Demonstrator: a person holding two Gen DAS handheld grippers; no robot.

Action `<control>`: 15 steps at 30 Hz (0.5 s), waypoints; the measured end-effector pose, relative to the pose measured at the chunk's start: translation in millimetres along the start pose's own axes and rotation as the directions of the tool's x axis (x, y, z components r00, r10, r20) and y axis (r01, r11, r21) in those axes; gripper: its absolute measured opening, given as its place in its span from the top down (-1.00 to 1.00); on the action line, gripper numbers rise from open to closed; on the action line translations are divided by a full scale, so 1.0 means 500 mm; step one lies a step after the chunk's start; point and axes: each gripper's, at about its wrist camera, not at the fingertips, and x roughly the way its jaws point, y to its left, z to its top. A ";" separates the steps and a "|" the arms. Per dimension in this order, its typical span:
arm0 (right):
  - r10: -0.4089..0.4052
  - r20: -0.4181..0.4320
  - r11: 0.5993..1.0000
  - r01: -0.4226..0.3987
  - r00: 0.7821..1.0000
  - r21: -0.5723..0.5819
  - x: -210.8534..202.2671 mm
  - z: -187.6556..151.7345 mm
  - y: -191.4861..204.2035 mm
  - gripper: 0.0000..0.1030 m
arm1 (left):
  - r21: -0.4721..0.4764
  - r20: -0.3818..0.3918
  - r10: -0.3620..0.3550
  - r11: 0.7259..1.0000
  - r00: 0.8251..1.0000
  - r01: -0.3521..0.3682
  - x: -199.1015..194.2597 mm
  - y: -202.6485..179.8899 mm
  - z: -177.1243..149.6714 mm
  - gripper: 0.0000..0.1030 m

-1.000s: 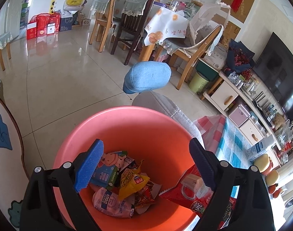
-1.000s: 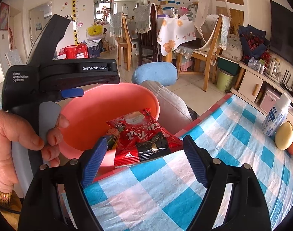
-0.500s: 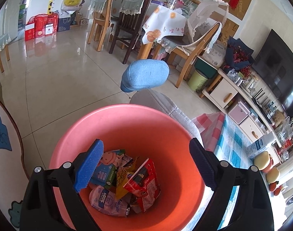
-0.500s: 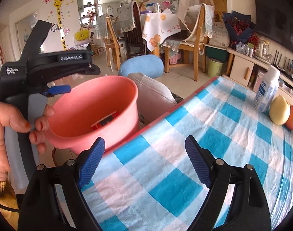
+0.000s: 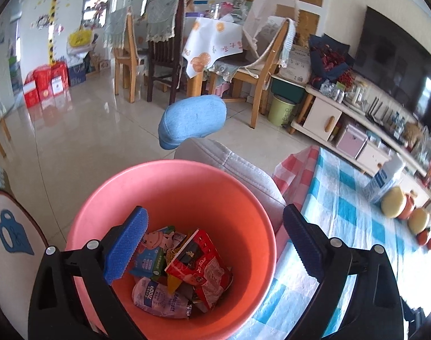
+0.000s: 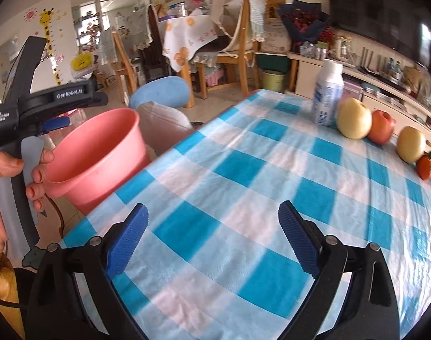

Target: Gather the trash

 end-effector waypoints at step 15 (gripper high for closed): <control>-0.165 0.036 0.984 0.162 0.986 0.075 -0.141 -0.078 -0.118 -0.84 | 0.334 0.108 -0.131 0.938 0.985 0.088 -0.121 -0.218 -0.089 -0.86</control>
